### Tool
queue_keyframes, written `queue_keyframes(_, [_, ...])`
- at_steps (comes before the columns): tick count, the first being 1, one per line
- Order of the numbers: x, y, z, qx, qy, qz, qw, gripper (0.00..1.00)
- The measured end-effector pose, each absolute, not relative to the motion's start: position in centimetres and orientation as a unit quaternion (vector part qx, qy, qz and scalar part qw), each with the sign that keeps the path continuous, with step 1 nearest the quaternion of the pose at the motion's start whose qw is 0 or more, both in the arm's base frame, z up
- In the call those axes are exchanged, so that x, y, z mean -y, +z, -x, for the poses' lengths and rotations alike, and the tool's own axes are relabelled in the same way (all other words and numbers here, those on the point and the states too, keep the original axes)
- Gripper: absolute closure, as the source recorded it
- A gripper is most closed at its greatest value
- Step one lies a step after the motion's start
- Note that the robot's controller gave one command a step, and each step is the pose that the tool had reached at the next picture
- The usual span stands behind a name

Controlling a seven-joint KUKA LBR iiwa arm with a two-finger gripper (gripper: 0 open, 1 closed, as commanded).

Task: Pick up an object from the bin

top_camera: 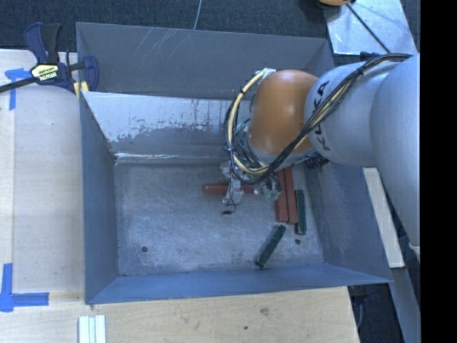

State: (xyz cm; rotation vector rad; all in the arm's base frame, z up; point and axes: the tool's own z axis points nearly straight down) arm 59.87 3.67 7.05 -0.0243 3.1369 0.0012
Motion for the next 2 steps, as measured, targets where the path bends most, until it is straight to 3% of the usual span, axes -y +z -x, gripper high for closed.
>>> queue_keyframes(1, [-3.5,7.3,-59.9,-1.0,0.001,0.007,0.001,1.0])
queue_keyframes(2, [-0.8,10.5,-60.7,-1.0,-0.001,0.018,0.005,1.0])
